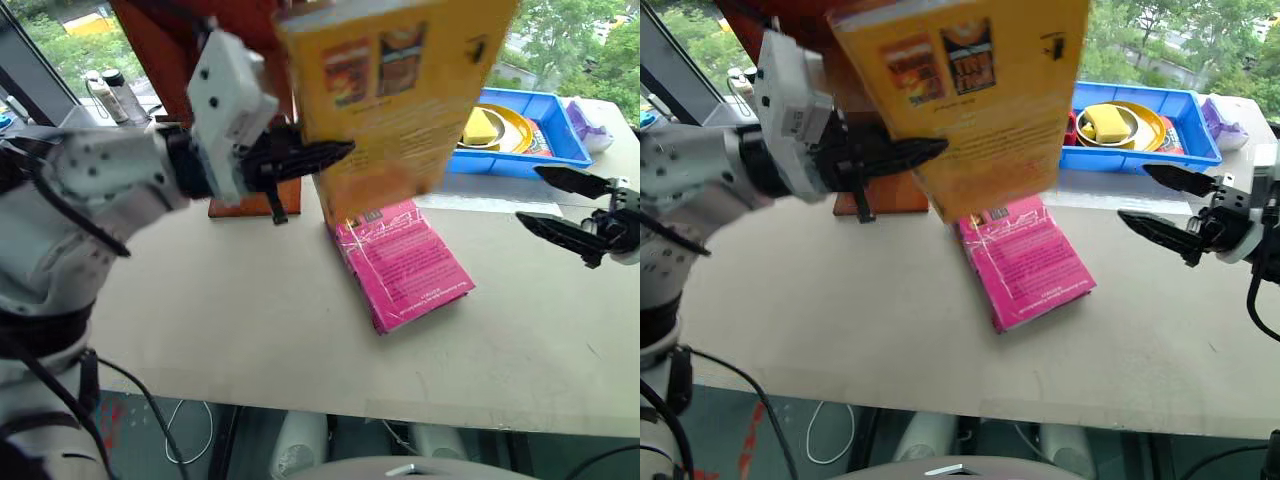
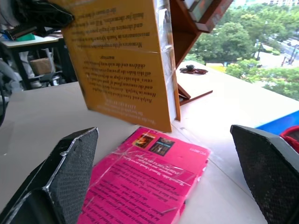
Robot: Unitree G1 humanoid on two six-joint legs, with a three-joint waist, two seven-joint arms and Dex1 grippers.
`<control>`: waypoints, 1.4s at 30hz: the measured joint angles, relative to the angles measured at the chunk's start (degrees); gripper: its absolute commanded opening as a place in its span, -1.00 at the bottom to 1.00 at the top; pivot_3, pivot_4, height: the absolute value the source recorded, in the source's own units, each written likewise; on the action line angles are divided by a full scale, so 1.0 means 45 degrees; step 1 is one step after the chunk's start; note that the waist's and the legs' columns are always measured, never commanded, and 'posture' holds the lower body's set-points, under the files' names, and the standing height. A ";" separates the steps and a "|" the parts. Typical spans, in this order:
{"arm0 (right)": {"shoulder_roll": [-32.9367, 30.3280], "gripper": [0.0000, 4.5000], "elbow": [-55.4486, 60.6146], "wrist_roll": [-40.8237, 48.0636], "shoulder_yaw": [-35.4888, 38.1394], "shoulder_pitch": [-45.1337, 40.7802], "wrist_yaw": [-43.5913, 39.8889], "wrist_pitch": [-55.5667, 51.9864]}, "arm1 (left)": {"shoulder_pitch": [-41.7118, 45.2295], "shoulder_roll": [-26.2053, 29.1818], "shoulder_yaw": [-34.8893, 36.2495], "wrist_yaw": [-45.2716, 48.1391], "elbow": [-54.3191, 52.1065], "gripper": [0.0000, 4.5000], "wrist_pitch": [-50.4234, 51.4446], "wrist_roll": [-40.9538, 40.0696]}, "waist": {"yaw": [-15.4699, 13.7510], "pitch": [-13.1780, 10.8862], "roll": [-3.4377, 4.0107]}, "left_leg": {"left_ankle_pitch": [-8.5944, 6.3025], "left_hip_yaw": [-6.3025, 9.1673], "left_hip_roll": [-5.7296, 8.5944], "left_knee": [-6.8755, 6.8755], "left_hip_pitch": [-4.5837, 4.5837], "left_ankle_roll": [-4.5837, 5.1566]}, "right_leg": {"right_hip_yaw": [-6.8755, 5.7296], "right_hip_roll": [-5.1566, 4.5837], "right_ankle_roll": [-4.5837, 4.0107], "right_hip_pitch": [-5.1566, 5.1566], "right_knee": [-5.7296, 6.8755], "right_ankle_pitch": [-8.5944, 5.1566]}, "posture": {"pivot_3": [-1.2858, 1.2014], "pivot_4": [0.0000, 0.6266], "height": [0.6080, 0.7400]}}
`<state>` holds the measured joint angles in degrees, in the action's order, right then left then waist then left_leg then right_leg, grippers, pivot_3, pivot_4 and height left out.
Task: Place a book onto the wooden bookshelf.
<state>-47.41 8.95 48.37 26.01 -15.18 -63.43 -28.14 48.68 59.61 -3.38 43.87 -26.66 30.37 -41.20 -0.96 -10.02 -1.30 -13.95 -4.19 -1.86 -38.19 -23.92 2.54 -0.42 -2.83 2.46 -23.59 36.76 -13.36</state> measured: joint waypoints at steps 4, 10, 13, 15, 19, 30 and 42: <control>-0.0017 1.00 -0.0611 -0.0138 0.0298 -0.0005 -0.0014 0.0371 | 0.2162 -0.0126 -0.1622 0.2097 0.1842 -0.84 -0.3662 0.3781 | 0.0009 -0.0009 0.0010 | -0.0006 0.0003 -0.0015 0.0016 -0.0008 0.0006 | -0.0002 0.0019 0.0013 -0.0011 -0.0001 -0.0007 | 0.03 -0.52 1.00; 0.0233 1.00 -0.1269 -0.0619 0.0387 -0.0161 -0.0125 0.1333 | 0.5389 0.0053 -0.2653 0.4384 0.4800 -0.84 -0.5097 0.7344 | 0.0102 -0.0030 0.0024 | -0.0029 -0.0010 -0.0054 0.0012 -0.0008 0.0046 | 0.0029 0.0053 0.0025 -0.0035 0.0017 -0.0007 | 0.03 -0.52 1.00; 0.0625 1.00 -0.1638 -0.0861 -0.0066 -0.0903 -0.0199 0.1735 | 0.6229 0.0408 -0.3563 0.5819 0.4982 -0.84 -0.3257 0.8564 | 0.0134 -0.0038 0.0026 | -0.0029 -0.0011 -0.0060 -0.0011 -0.0016 0.0047 | 0.0033 0.0062 0.0032 -0.0050 0.0039 -0.0007 | 0.03 -0.52 1.00; 0.0731 1.00 -0.1805 -0.1047 -0.0444 -0.1361 -0.0332 0.1982 | 0.6439 0.0959 -0.4373 0.6897 0.5063 -0.84 -0.2126 0.9681 | 0.0177 -0.0051 0.0051 | -0.0030 -0.0010 -0.0060 -0.0015 -0.0010 0.0049 | 0.0058 0.0063 0.0071 -0.0065 0.0060 -0.0029 | 0.03 -0.52 1.00; 0.1030 1.00 -0.2363 -0.1243 -0.0759 -0.1936 -0.0566 0.2406 | 0.6790 0.1366 -0.5139 0.8083 0.5677 -0.84 -0.1629 1.1839 | 0.0219 -0.0055 0.0050 | -0.0031 -0.0003 -0.0064 -0.0019 -0.0012 0.0049 | 0.0060 0.0067 0.0062 -0.0070 0.0075 -0.0024 | 0.03 -0.52 1.00; 0.1255 1.00 -0.2566 -0.1257 -0.1196 -0.2944 -0.0822 0.2489 | 0.6177 0.0432 -0.5079 0.7565 0.7816 -0.84 -0.3750 1.4508 | 0.0190 -0.0031 0.0090 | 0.0002 -0.0003 -0.0074 -0.0052 0.0121 0.0012 | 0.0080 0.0058 0.0039 -0.0037 0.0283 -0.0037 | 0.03 -0.52 1.00; 0.1256 1.00 -0.2485 -0.1095 -0.1106 -0.2898 -0.0545 0.2356 | 0.6118 -0.1644 -0.5229 0.7466 0.8277 -0.84 -0.2274 1.6959 | 0.0247 -0.0005 0.0133 | 0.0012 -0.0017 -0.0090 -0.0049 0.0215 0.0007 | 0.0149 0.0104 0.0006 0.0017 0.0313 -0.0004 | 0.03 -0.52 1.00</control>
<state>-41.75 -2.23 43.44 21.03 -28.22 -65.89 -17.54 76.21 52.21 -26.91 77.46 10.59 20.14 35.12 0.15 -10.05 -0.70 -13.90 -4.26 -2.26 -38.41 -22.95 2.57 0.25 -2.36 2.48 -23.51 38.17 -13.38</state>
